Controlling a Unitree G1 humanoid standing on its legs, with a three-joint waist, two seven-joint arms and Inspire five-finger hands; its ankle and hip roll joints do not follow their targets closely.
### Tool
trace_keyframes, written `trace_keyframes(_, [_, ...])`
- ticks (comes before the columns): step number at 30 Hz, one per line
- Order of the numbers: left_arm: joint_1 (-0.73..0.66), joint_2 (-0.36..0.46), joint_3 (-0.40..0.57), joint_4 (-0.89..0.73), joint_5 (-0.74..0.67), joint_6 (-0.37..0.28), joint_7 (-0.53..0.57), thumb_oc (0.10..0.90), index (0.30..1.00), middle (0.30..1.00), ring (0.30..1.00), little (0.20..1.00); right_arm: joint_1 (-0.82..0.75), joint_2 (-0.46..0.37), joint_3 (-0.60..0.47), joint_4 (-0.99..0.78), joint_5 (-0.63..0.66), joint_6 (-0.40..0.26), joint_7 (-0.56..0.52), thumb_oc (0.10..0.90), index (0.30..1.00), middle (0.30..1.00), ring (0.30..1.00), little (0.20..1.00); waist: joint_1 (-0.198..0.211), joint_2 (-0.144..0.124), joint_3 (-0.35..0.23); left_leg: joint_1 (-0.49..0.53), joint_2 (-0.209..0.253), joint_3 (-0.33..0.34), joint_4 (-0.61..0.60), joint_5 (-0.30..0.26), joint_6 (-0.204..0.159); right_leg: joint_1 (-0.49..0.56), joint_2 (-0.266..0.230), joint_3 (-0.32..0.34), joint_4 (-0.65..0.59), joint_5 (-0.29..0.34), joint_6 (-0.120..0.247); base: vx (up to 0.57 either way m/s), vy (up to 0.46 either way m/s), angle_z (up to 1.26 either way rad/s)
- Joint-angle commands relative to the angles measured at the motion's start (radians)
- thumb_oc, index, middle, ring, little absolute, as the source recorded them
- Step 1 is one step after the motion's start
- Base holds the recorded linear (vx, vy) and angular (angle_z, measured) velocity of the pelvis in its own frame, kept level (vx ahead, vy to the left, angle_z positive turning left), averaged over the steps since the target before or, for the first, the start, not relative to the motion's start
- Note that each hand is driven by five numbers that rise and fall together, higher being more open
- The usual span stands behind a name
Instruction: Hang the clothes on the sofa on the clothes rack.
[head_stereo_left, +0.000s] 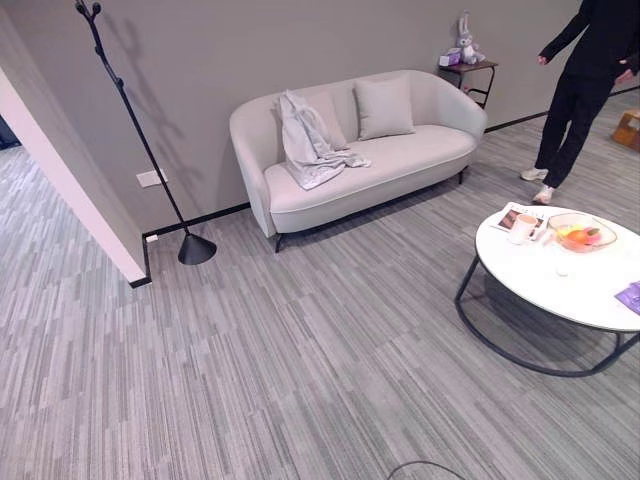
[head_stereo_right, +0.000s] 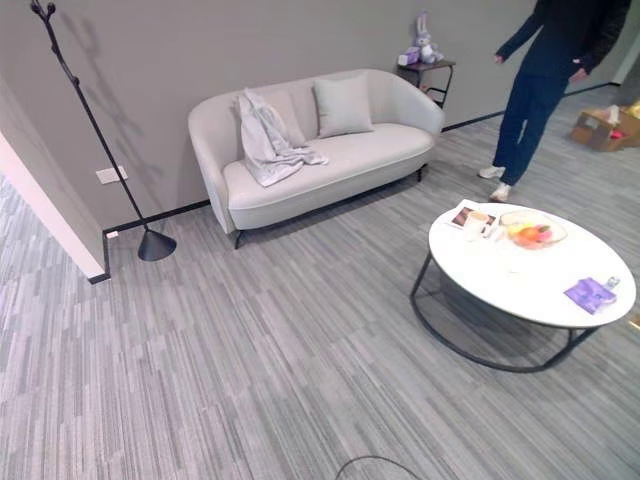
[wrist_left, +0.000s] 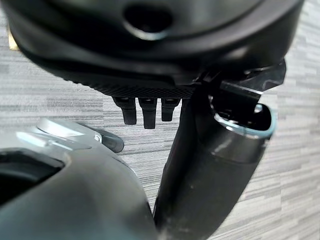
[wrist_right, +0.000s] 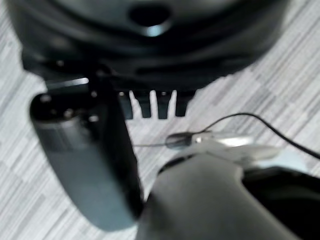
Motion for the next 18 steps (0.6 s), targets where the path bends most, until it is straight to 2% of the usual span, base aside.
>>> trace_keyframes(1, [-0.034,-0.057,-0.017,0.076,0.055,0.007,-0.028,0.800,0.900,0.900,0.900,0.900,-0.039,-0.007,-0.016,0.023,-0.039,0.001,0.018,0.800,0.900,0.900,0.900,0.900,0.009,-0.032,-0.029,-0.016,-0.007,-0.020,-0.017,-0.050,0.006,-0.029,-0.047,-0.011,0.005,-0.029,0.054,0.00,0.000,0.00])
trace_keyframes(6, [-0.043,-0.055,-0.023,0.075,0.068,0.004,-0.020,0.800,0.900,0.900,0.900,0.900,-0.034,-0.002,-0.013,0.021,-0.043,-0.001,0.018,0.800,0.900,0.900,0.900,0.900,0.004,-0.036,-0.033,-0.008,-0.009,-0.021,-0.030,-0.048,0.008,-0.029,-0.049,-0.010,0.005,-0.028,0.058,0.01,0.009,0.00])
trace_keyframes(18, [-0.049,-0.054,-0.057,0.072,0.132,0.004,-0.005,0.800,0.900,0.900,0.900,0.900,-0.029,0.002,0.038,0.013,-0.163,-0.002,0.011,0.800,0.900,0.900,0.900,0.900,0.001,-0.040,-0.034,0.001,-0.028,-0.032,-0.041,-0.057,0.024,-0.025,-0.068,-0.019,0.011,-0.020,0.074,0.01,0.060,0.00])
